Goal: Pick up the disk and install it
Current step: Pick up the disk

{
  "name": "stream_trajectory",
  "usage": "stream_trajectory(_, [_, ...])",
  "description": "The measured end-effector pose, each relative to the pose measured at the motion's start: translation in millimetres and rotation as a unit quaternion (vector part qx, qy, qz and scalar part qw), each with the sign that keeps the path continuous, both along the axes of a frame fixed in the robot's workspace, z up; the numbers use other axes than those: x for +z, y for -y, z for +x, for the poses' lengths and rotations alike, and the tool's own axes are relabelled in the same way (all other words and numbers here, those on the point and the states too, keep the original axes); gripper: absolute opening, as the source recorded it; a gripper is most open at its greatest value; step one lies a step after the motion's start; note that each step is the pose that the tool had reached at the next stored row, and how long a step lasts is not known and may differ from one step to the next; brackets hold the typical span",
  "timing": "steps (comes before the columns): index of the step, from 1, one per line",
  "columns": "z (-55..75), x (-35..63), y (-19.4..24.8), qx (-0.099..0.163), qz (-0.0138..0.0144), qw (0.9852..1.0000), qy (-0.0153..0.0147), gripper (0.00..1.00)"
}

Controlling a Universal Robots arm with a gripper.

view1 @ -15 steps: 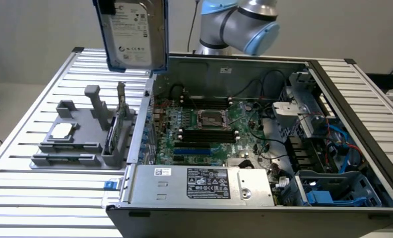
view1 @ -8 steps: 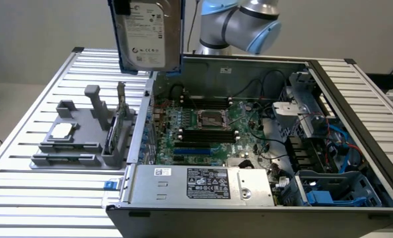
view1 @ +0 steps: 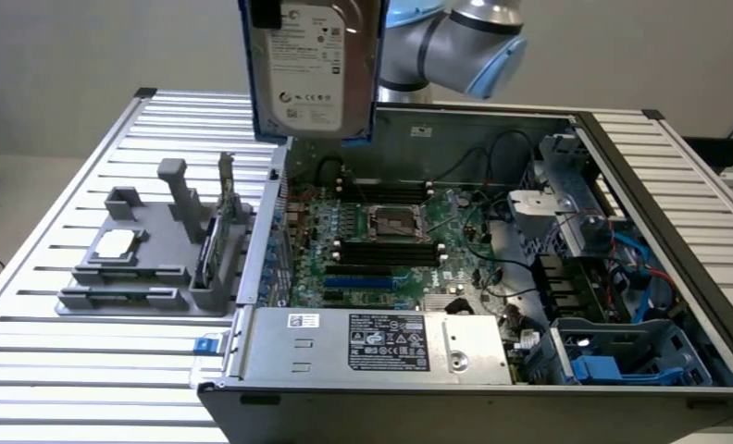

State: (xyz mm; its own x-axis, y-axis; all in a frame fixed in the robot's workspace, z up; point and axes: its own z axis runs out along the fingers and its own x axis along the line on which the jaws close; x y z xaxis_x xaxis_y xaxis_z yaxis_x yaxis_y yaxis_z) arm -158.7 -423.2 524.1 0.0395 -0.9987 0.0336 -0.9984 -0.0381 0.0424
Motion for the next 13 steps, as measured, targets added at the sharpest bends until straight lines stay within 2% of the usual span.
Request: stream_trajectory(13, [49.9, 9.4, 28.0, 0.0, 0.0, 1.0, -0.0044, 0.33])
